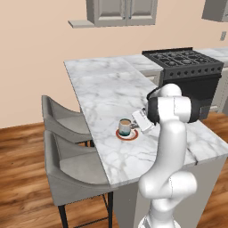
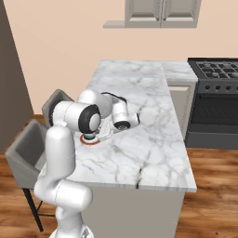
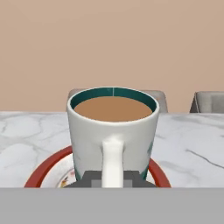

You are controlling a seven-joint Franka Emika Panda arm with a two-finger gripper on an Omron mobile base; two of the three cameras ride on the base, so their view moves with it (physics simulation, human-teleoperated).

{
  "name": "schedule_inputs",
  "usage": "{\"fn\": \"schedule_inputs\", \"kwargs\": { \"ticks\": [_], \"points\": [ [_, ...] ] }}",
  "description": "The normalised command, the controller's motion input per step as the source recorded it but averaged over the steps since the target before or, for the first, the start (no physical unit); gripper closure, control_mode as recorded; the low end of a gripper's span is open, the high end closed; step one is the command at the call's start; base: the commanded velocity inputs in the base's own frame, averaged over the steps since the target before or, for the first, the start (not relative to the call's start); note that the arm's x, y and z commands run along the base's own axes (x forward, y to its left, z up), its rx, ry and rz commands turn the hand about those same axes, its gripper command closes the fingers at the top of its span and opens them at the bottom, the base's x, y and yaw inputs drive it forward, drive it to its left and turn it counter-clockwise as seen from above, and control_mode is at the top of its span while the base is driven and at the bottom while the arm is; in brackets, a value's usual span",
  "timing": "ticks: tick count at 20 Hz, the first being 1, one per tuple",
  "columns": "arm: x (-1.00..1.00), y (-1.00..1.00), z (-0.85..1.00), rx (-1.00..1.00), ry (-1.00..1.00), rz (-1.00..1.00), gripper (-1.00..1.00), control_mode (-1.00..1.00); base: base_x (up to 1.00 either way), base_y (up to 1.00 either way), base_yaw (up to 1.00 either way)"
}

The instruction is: Pick the cup of tea, navigate to the dining table, and place it on the saucer.

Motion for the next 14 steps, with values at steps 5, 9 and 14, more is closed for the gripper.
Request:
{"fn": "schedule_inputs", "kwargs": {
  "ticks": [5,9,14],
  "points": [
    [0.01,0.00,-0.12,0.00,0.00,0.04,1.00,-1.00,0.00,0.00,0.00],
    [0.00,0.00,-0.12,0.00,0.00,0.02,1.00,-1.00,0.00,0.00,0.00],
    [-0.01,-0.06,-0.03,0.00,0.00,0.00,1.00,-1.00,0.00,0.00,0.00]
  ]
}}
